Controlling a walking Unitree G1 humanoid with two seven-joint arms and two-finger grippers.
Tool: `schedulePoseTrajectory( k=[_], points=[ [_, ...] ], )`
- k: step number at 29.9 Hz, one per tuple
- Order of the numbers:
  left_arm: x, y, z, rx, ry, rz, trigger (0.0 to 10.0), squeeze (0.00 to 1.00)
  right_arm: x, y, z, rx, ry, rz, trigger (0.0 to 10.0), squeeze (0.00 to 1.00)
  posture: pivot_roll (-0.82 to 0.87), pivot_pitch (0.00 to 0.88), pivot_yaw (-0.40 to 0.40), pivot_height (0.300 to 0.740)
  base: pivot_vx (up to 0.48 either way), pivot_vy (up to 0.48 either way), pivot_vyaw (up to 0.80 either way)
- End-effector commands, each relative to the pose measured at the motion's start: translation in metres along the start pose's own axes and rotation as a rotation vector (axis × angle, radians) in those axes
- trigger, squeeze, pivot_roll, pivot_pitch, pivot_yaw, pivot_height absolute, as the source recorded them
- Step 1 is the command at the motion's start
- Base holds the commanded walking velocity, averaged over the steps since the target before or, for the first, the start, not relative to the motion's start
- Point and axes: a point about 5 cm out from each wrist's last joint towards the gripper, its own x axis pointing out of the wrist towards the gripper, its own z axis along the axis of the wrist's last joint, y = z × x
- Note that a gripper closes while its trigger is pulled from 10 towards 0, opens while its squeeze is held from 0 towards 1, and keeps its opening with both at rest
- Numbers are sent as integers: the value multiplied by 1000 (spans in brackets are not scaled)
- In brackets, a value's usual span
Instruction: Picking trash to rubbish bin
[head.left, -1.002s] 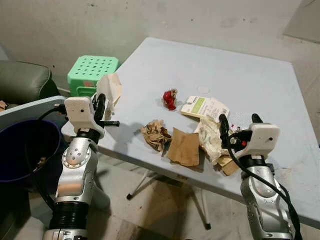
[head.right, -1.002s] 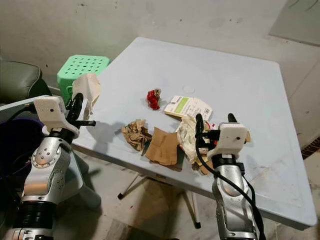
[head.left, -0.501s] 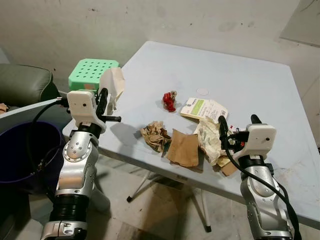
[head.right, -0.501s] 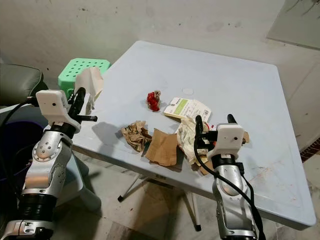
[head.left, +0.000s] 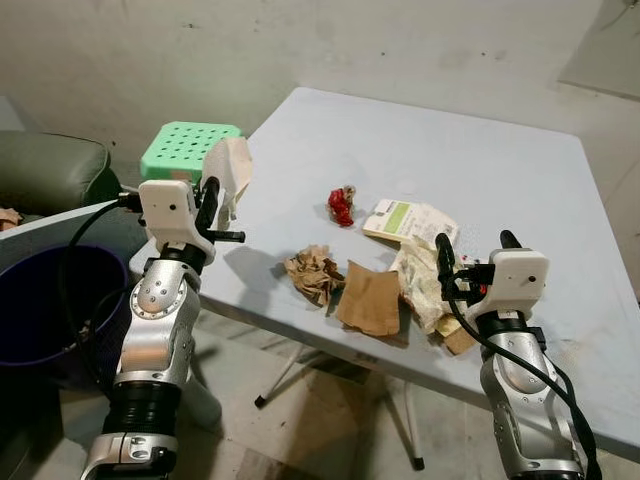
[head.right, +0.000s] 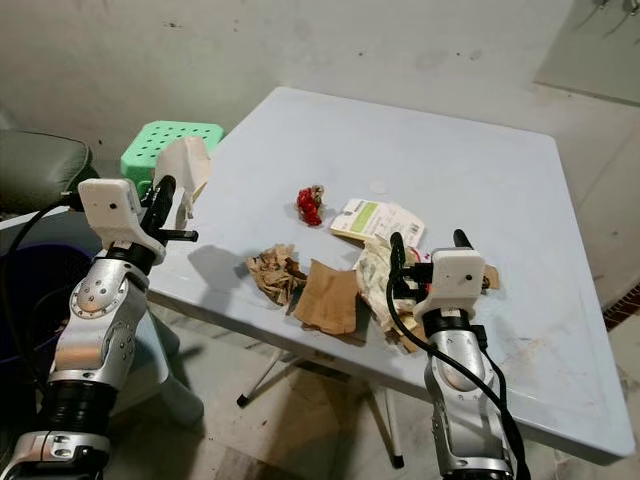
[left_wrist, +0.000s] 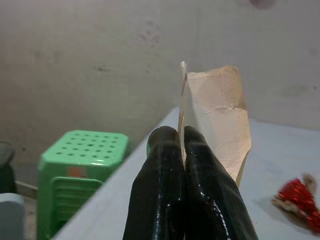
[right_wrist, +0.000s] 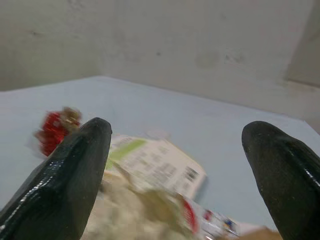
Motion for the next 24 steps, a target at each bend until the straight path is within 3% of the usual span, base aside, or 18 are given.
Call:
schedulePoseTrajectory(
  k=[1,24],
  points=[
    [2,3,2,8,-4,-1,10000,0,1,2,1,2,-9,5,10000,0,-52,16,-26,740,0,439,0],
    [4,3,2,17,0,-1,10000,0,-1,3,-1,5,-3,15,10000,0,-47,13,-21,740,0,467,0]
  ],
)
